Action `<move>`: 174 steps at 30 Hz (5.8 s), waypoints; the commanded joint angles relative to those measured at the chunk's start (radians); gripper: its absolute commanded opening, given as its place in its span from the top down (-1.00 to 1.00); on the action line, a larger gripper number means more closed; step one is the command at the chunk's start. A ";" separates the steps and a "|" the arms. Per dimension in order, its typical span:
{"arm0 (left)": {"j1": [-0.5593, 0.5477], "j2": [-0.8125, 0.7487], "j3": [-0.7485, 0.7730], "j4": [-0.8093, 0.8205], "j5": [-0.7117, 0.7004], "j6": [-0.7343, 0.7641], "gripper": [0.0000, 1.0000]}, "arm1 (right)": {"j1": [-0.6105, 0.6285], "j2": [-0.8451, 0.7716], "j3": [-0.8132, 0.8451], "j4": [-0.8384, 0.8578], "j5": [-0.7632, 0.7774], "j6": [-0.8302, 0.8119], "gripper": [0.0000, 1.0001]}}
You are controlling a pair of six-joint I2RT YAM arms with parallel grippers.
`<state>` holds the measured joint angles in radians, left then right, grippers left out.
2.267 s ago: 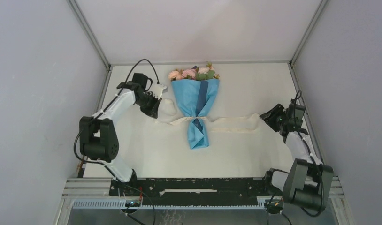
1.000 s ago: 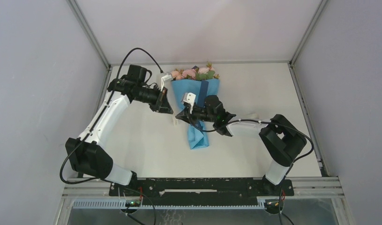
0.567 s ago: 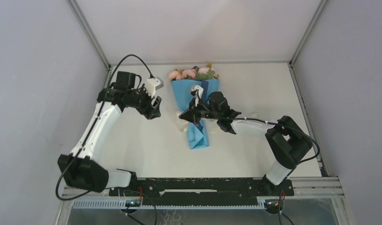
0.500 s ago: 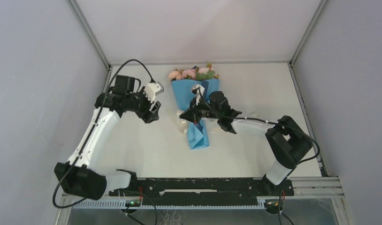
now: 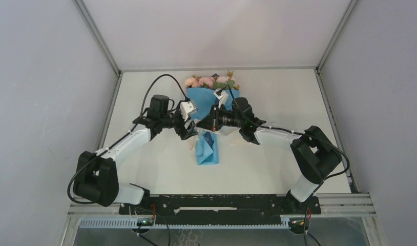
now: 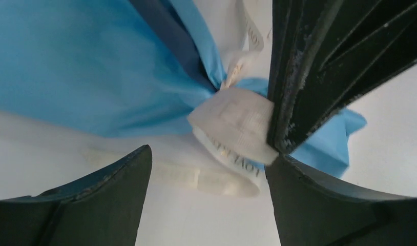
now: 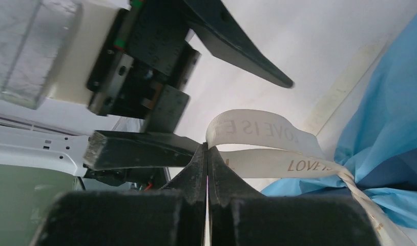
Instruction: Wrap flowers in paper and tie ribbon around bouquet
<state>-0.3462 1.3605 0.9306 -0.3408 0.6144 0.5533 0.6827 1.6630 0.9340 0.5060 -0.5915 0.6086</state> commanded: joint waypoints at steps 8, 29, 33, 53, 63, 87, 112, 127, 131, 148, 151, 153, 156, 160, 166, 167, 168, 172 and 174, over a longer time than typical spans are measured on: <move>0.070 0.258 -0.263 1.260 0.474 -0.673 -0.78 | -0.005 -0.010 -0.002 0.054 -0.038 -0.035 1.00; 0.008 0.274 -0.378 1.359 0.275 -0.705 1.00 | -0.066 -0.136 0.017 -0.319 0.156 -0.150 0.29; 0.003 0.253 -0.407 1.316 0.205 -0.549 1.00 | -0.247 -0.266 0.029 -0.815 0.445 -0.084 0.12; -0.038 0.224 -0.434 1.298 0.133 -0.388 1.00 | -0.674 0.101 0.109 -1.146 0.475 -0.264 0.18; -0.074 0.186 -0.429 1.143 0.188 -0.223 1.00 | -0.398 -0.089 0.586 -1.291 0.353 -0.382 1.00; -0.154 0.058 -0.511 1.100 0.094 -0.097 1.00 | -0.024 0.361 1.257 -1.291 0.064 -0.465 -0.99; -0.154 0.066 -0.496 1.097 0.062 -0.135 1.00 | -0.090 -0.057 0.086 -0.304 -0.283 -0.682 -0.43; -0.154 0.062 -0.487 1.067 0.074 -0.129 1.00 | -0.079 0.016 0.123 -0.339 -0.351 -0.615 0.95; -0.154 0.056 -0.469 1.028 0.093 -0.120 1.00 | -0.078 -0.011 0.122 -0.373 -0.332 -0.627 1.00; 0.089 0.102 0.357 -0.441 -0.212 -0.322 -0.34 | -0.105 -0.023 0.123 -0.393 -0.214 -0.597 1.00; 0.136 0.332 0.599 -0.651 -0.359 -0.372 -0.31 | -0.103 -0.026 0.122 -0.396 -0.239 -0.606 1.00; 0.163 0.448 0.682 -0.688 -0.397 -0.413 -0.36 | -0.100 -0.032 0.123 -0.403 -0.248 -0.606 1.00; 0.172 0.531 0.690 -0.585 -0.419 -0.433 -0.55 | -0.097 -0.041 0.123 -0.418 -0.243 -0.606 1.00; 0.172 0.628 0.692 -0.498 -0.478 -0.452 -0.56 | -0.092 -0.043 0.122 -0.429 -0.227 -0.602 1.00; 0.176 0.741 0.734 -0.476 -0.565 -0.486 -0.38 | -0.086 -0.041 0.122 -0.436 -0.215 -0.589 1.00; 0.176 0.743 0.735 -0.474 -0.557 -0.489 -0.30 | -0.085 -0.043 0.123 -0.442 -0.213 -0.589 1.00; 0.176 0.743 0.736 -0.478 -0.556 -0.498 -0.22 | -0.086 -0.045 0.122 -0.447 -0.211 -0.589 1.00; 0.176 0.740 0.725 -0.503 -0.549 -0.522 -0.04 | -0.088 -0.047 0.123 -0.448 -0.217 -0.598 1.00; 0.176 0.735 0.717 -0.509 -0.558 -0.521 0.38 | -0.089 -0.045 0.122 -0.439 -0.224 -0.594 1.00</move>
<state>-0.1696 2.1174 1.6096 -0.8371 0.0772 0.0570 0.5907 1.6615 1.0203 0.0467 -0.8093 0.0135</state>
